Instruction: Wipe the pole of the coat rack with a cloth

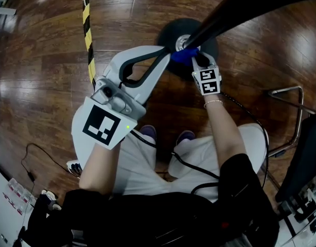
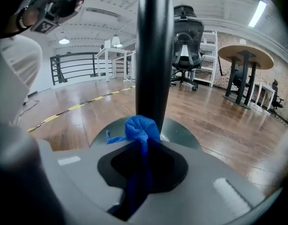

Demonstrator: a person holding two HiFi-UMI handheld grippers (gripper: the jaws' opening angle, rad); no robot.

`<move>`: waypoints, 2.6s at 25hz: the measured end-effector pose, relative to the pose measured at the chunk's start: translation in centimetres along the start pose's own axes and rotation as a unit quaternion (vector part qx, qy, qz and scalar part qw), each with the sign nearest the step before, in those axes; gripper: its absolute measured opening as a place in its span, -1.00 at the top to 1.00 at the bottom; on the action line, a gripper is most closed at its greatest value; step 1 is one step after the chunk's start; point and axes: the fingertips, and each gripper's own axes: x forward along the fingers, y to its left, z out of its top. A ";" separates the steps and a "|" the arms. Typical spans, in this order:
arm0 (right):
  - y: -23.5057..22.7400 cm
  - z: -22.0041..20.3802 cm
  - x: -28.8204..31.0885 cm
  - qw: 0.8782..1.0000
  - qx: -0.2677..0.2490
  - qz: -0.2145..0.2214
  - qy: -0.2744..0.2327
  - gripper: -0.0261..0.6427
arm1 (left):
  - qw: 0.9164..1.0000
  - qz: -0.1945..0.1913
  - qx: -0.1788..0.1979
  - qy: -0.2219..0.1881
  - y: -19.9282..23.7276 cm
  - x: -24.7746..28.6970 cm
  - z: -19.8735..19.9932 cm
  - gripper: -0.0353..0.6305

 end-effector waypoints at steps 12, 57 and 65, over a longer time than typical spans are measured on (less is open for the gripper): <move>0.2 7.4 -5.6 0.995 -0.035 0.047 -0.079 0.82 | 0.999 -0.034 0.029 0.020 -1.3 1.8 -0.6 0.88; -6.1 57.6 -47.6 0.816 -0.074 0.088 -0.566 0.83 | 0.991 -0.130 -0.020 0.020 -3.8 7.4 -6.4 0.88; -4.9 59.6 -50.0 0.821 -0.071 0.095 -0.559 0.83 | 0.990 -0.139 -0.019 0.009 0.3 5.4 6.3 0.88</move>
